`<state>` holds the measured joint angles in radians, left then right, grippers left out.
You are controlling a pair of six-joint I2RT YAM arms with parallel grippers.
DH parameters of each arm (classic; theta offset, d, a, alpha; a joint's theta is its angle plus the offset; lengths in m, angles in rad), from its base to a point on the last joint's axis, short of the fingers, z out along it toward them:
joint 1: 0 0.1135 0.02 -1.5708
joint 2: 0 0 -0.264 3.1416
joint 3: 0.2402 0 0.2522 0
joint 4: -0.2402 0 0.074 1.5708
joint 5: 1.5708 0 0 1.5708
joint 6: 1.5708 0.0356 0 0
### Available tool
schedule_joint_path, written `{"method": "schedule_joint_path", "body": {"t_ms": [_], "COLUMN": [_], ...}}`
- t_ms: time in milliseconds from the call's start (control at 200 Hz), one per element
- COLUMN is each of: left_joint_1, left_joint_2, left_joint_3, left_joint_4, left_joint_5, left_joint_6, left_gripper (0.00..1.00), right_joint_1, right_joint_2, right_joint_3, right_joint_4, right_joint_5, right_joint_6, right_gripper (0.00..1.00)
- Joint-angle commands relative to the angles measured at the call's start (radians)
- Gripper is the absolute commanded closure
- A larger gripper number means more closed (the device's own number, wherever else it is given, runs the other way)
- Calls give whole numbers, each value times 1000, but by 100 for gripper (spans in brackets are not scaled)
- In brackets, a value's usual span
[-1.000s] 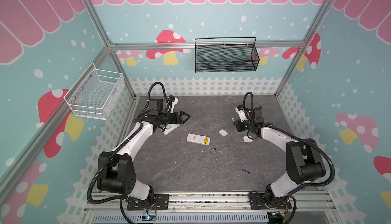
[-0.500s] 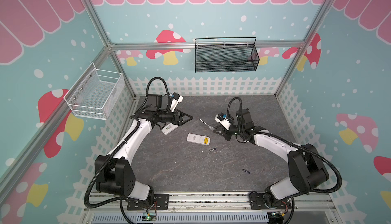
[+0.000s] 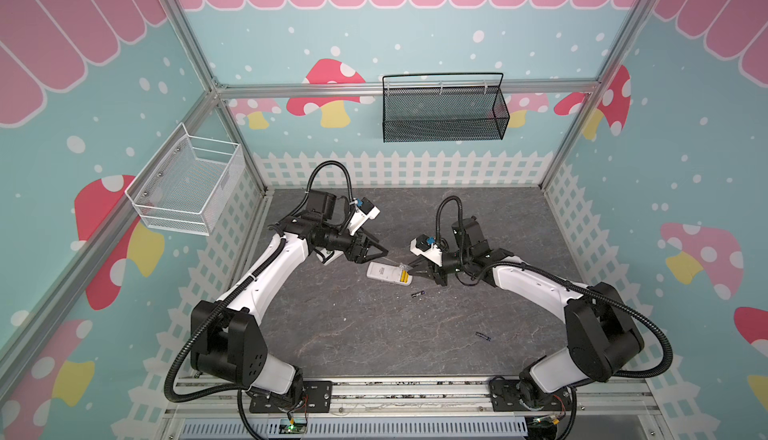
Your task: Unload the batteries from the remote control
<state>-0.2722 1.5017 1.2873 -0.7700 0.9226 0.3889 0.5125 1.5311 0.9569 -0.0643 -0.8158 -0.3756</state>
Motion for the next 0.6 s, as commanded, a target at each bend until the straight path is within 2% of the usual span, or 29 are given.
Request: {"method": "schedule_joint_path", "body": {"t_ms": [0, 70, 150, 230, 295, 335, 425, 540, 595], "left_joint_1": [-18, -22, -38, -42, -41, -44, -45, -35, -35], "left_joint_2": [13, 21, 22, 17, 17, 18, 13, 9, 8], "left_joint_3": [4, -1, 6, -9, -26, -27, -6, -17, -19], "left_joint_4": [-63, -63, -67, -71, -71, -70, -70, -64, -57], "left_joint_5": [45, 35, -9, 8, 20, 18, 6, 6, -6], "left_joint_6": [104, 129, 118, 127, 156, 160, 128, 145, 139], "left_gripper": [44, 50, 53, 54, 59, 67, 100, 100, 100], "right_joint_1": [6, 6, 7, 7, 7, 7, 6, 6, 5], "right_joint_2": [1, -5, -9, -12, -18, -17, -12, -37, -47], "right_joint_3": [44, 43, 45, 45, 38, 33, 39, 17, 7], "right_joint_4": [-24, -23, -17, -17, -6, 1, -3, 7, 16], "right_joint_5": [-33, -25, -1, -9, -14, -11, -6, -11, 4], "right_joint_6": [-44, -57, -49, -49, -54, -53, -39, -57, -49], "right_gripper": [100, 100, 100, 100, 100, 100, 100, 98, 89]}}
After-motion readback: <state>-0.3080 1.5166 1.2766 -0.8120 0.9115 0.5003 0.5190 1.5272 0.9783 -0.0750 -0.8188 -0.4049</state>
